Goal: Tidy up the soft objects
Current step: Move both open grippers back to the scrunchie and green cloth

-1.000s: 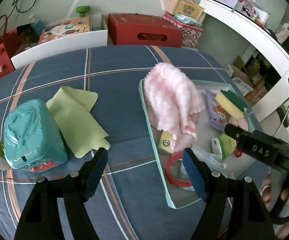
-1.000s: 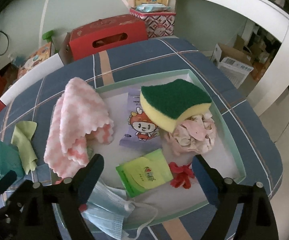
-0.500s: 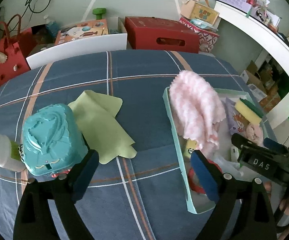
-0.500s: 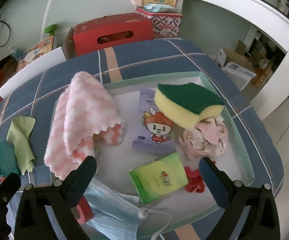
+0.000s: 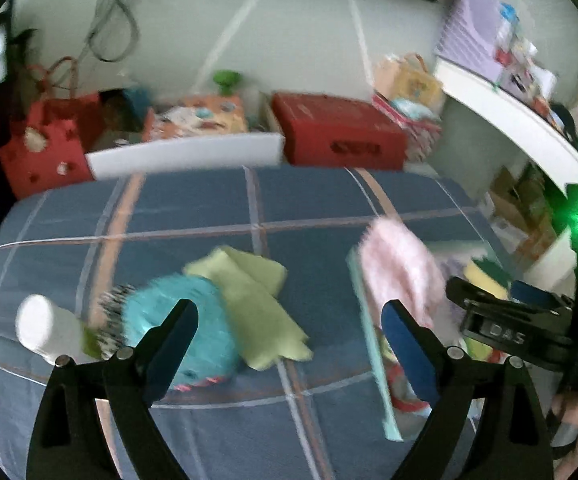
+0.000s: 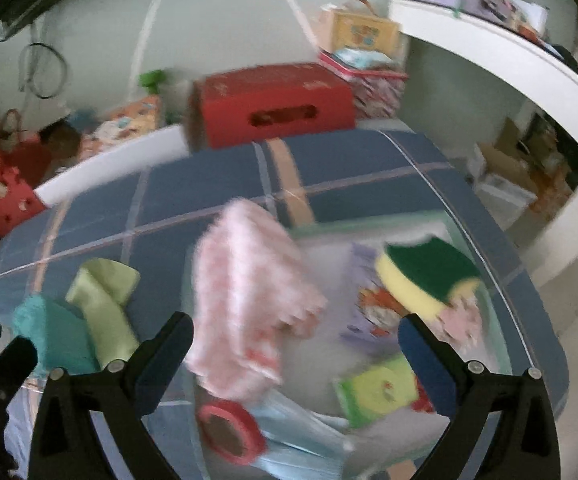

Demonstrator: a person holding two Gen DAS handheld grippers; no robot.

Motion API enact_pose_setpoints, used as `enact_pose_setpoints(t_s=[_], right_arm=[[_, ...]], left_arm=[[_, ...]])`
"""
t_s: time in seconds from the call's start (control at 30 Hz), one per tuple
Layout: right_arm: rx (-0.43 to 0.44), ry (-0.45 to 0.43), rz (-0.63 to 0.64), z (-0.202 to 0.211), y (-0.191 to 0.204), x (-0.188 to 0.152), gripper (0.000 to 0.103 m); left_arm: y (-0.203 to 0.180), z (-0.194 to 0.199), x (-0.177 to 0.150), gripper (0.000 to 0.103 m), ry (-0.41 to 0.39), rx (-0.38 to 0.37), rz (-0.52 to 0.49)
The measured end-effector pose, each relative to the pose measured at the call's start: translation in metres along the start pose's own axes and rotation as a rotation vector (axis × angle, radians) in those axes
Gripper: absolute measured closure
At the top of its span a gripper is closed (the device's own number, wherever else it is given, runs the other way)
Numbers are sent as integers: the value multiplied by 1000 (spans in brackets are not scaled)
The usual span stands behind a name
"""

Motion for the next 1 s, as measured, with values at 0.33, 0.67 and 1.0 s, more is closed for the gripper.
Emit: enact_pose_setpoints(t_s=[0.33, 0.67, 1.0], right_arm=[[159, 4, 178, -4, 81, 1, 0], [256, 100, 289, -36, 136, -43, 8], [311, 176, 338, -64, 154, -68, 22]], left_arm=[[109, 17, -1, 10, 5, 121, 244], [151, 9, -40, 10, 102, 181, 397], [167, -4, -62, 15, 134, 157, 548]])
Point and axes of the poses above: each gripper's, at about its wrist camera, not at the fingertips, and z roughly against the way its jaws point, y to its left, x to its top, the point moved 10 cm from there along -z, roughly the way its jaws point, and after that the axes turned 4 degrees about -y, right-handed, at the moved point
